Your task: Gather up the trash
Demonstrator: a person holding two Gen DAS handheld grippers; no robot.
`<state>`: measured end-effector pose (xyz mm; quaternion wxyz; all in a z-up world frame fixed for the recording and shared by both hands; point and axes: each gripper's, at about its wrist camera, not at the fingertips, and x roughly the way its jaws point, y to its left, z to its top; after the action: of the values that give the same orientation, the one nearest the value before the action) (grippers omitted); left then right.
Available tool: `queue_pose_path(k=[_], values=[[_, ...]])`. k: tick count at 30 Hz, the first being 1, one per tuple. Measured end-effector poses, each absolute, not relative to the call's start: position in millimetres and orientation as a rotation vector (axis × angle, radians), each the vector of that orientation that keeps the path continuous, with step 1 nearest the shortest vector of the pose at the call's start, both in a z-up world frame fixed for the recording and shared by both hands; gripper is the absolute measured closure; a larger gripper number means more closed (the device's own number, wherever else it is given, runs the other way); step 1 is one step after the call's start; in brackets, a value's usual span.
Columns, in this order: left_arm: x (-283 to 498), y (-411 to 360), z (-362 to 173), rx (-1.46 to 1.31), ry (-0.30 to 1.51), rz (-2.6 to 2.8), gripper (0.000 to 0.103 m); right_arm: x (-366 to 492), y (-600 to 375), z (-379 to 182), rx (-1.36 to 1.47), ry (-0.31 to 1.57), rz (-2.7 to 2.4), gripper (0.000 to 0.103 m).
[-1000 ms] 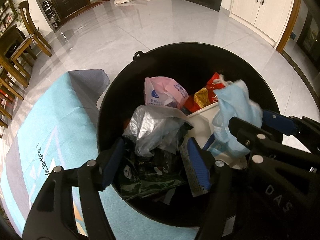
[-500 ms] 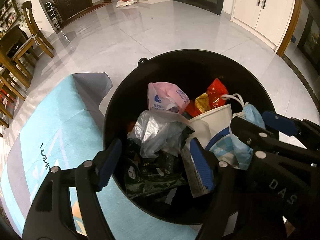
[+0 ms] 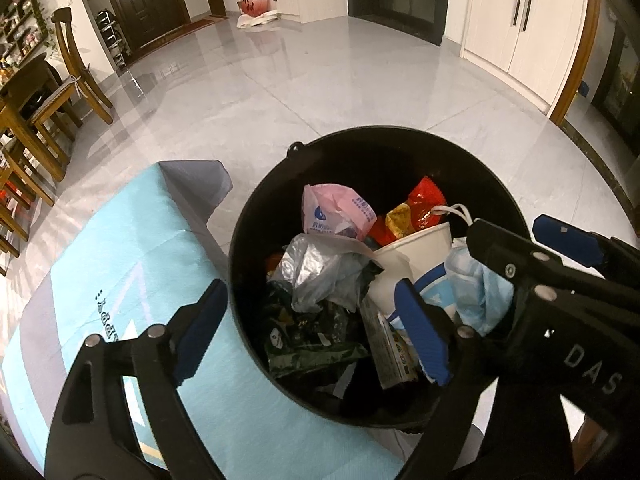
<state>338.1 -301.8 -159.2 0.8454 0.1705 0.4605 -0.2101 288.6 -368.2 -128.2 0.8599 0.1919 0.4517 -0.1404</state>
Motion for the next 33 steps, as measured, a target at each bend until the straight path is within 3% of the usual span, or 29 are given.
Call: queue_pose_path(k=[5,10,20,33], values=[[332,-296,-148,0.347,0.952,-0.448,0.005,281,-362,-116,0.385,0.913,-0.306,0.023],[323,-279,-136,0.324,0.945,-0.444,0.003,266,-358,-96,0.371,0.858,-0.318,0.003],[254,-205,-60,0.281,0.787,-0.337,0.003,198,-314,-57,0.312,0.774,-0.274,0.003],[150,-102,44,0.093,0.667,-0.224,0.003,95,-254,36,0.231,0.592,-0.265,0.003]])
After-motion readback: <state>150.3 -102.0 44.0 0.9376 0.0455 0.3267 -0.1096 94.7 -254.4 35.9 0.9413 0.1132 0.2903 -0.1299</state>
